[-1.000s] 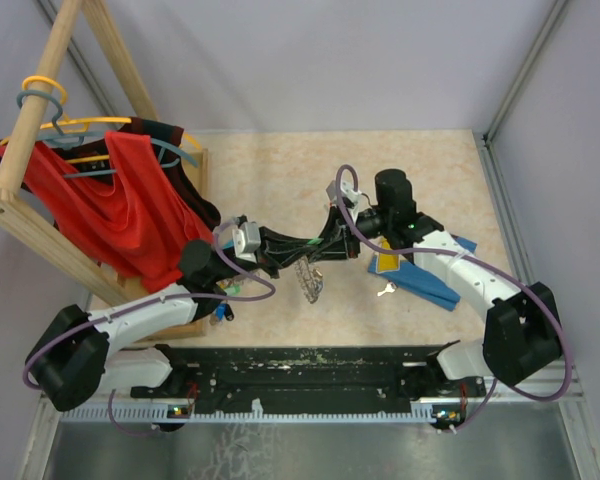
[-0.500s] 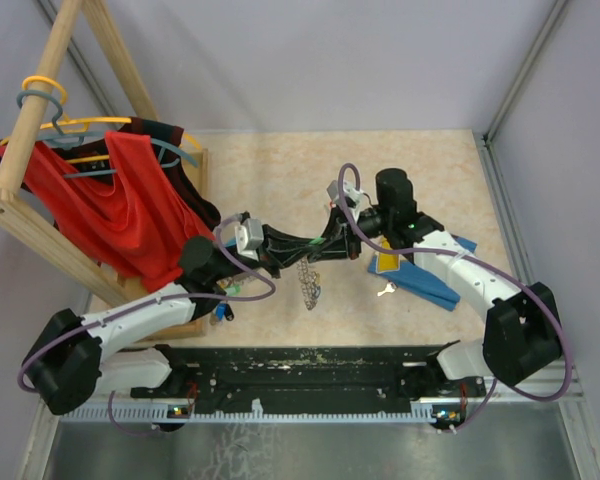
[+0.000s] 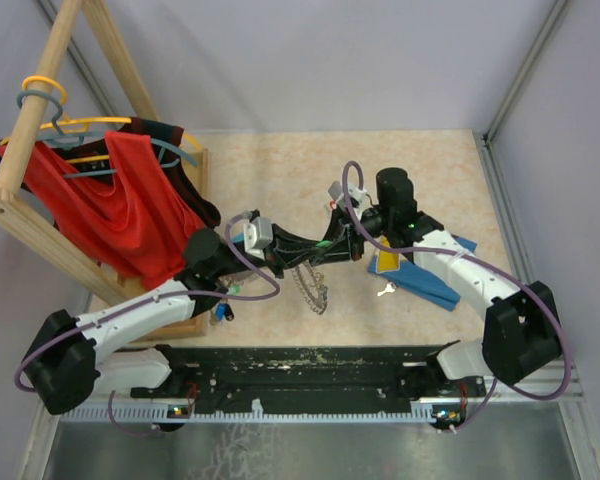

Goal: Remove the keys from the keyring
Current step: Remove the key from the keyring.

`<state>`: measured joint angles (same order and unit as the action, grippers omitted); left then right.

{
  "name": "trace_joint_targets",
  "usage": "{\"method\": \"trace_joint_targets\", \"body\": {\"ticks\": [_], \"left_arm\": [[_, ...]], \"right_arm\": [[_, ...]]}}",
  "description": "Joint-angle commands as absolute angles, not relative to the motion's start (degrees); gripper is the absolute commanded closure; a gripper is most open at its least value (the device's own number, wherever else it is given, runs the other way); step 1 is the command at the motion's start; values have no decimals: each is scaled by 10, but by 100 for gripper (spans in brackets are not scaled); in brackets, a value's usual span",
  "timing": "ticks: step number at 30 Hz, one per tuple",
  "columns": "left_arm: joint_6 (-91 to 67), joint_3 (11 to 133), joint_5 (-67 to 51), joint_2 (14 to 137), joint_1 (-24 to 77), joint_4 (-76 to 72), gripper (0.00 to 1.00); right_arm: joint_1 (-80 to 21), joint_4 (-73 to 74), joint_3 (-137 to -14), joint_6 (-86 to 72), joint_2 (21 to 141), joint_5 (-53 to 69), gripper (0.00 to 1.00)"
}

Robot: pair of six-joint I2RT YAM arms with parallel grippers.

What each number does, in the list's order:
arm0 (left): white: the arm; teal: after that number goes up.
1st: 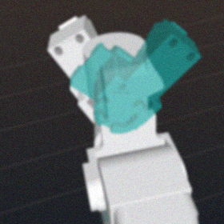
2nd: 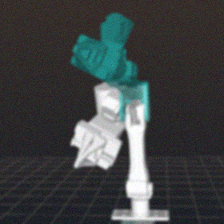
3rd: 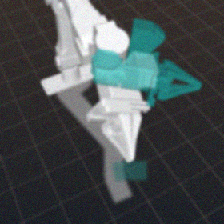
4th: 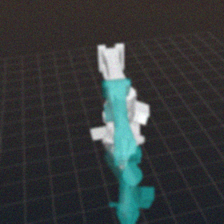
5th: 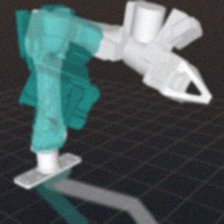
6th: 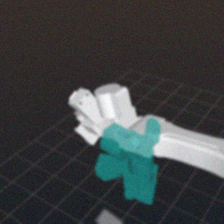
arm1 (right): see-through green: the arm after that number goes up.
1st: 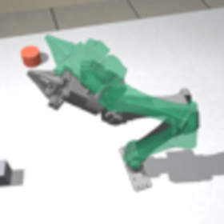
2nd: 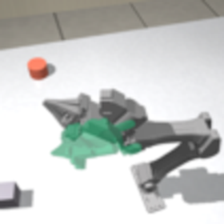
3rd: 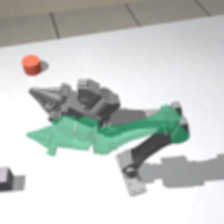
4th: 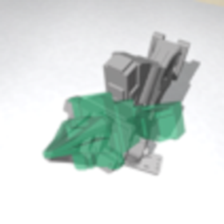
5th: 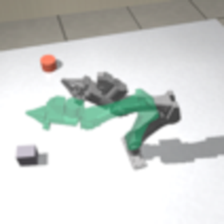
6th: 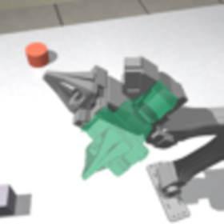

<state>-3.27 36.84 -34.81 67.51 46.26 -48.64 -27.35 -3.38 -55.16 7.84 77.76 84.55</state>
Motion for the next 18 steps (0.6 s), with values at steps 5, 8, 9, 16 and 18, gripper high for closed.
{"method": "trace_joint_targets", "body": {"ticks": [5,8,9,16,18], "left_arm": [[41,415,-351,651,469,-441,100],[66,423,-343,645,473,-408,100],[74,426,-342,644,474,-398,100],[115,445,-328,647,486,-345,100],[127,451,-323,650,491,-332,100]], "right_arm": [[-279,-71,-566,6,798,865,100],[-279,-86,-568,-24,806,870,100],[-280,-94,-569,-38,809,872,100],[-282,-117,-578,-98,829,889,100],[-282,-127,-579,-118,836,894,100]]}}
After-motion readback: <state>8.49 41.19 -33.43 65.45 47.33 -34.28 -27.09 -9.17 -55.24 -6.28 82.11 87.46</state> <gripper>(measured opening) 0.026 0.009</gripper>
